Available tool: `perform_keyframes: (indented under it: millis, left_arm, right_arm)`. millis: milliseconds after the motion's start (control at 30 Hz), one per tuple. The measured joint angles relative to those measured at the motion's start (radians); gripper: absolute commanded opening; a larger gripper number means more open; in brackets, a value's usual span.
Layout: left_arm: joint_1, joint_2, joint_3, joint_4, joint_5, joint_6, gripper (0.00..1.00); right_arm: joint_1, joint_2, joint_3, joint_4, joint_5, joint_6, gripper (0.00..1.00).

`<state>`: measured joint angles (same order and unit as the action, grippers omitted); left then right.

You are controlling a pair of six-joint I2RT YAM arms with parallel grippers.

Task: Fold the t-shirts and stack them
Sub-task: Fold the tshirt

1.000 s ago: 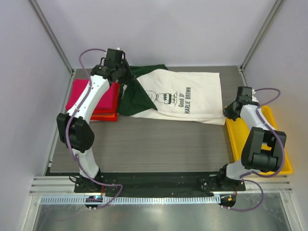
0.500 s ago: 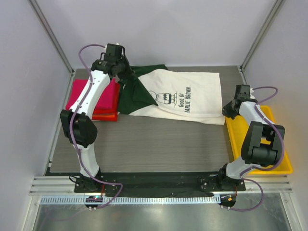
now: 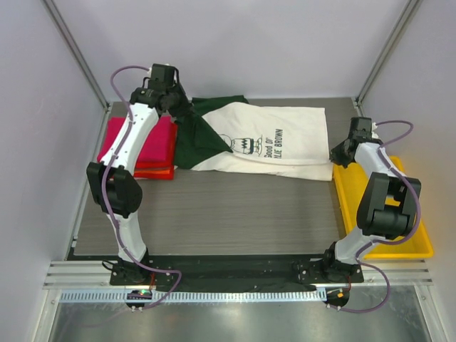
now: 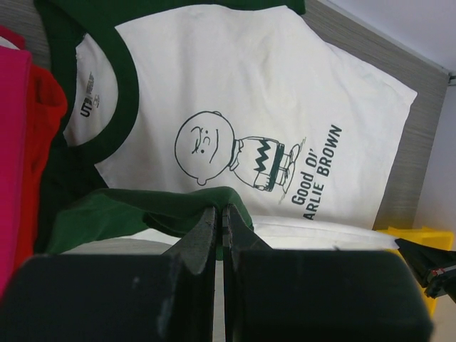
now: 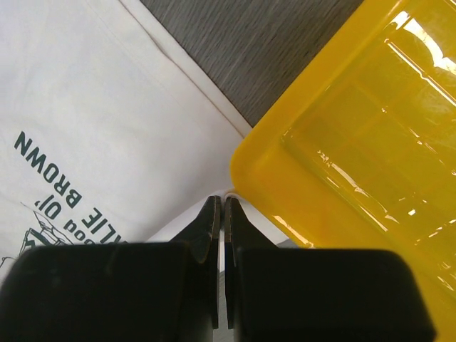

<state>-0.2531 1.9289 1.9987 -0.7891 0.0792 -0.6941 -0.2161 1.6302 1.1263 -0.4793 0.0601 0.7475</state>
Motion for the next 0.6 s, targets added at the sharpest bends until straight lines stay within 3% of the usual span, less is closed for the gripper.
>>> perform_keyframes:
  millis: [233,600]
  left_arm:
    - [0.007,0.000,0.019,-0.010,0.001,0.000,0.00]
    - [0.008,0.043,0.184,-0.031,0.012,0.000,0.00]
  right_arm:
    - [0.000,0.045,0.035,0.000,-0.010,0.015,0.01]
    - [0.000,0.099,0.089,0.000,-0.013,0.022,0.01]
